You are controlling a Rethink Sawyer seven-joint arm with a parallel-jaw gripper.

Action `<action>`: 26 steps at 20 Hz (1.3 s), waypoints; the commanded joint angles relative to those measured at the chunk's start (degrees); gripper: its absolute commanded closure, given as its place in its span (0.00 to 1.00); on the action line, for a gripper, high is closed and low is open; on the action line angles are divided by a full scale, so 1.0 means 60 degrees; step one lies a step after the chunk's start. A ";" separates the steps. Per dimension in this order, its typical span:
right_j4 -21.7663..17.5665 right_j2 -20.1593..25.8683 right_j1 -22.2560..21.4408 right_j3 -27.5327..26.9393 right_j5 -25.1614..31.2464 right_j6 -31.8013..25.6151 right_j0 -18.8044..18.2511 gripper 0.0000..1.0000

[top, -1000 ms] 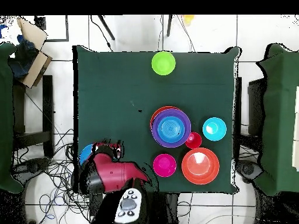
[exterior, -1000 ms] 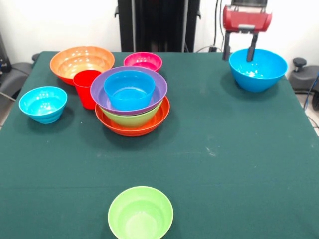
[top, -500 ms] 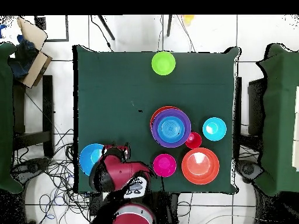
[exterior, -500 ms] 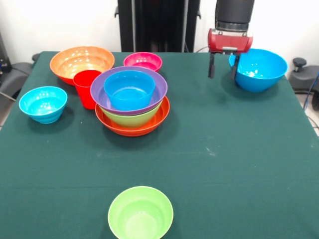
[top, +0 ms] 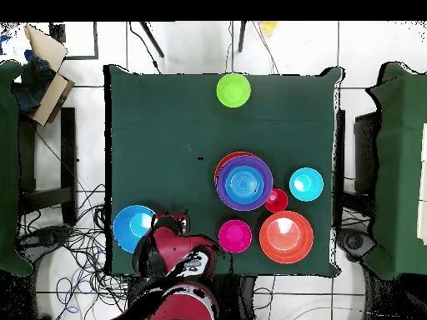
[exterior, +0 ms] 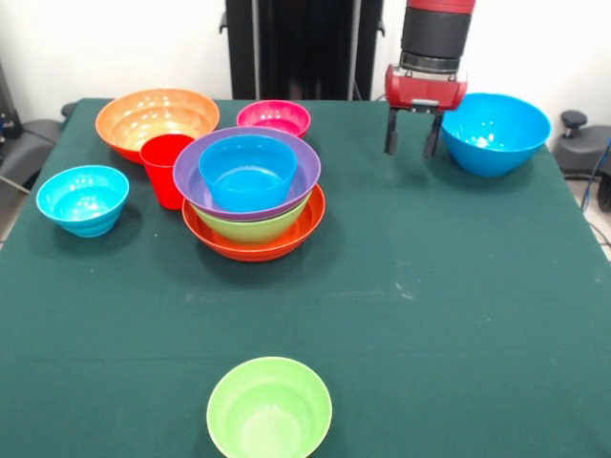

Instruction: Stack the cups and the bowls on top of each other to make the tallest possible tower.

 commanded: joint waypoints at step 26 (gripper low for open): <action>-0.2567 0.4063 -0.3350 0.1722 0.1718 0.0386 -0.2600 0.00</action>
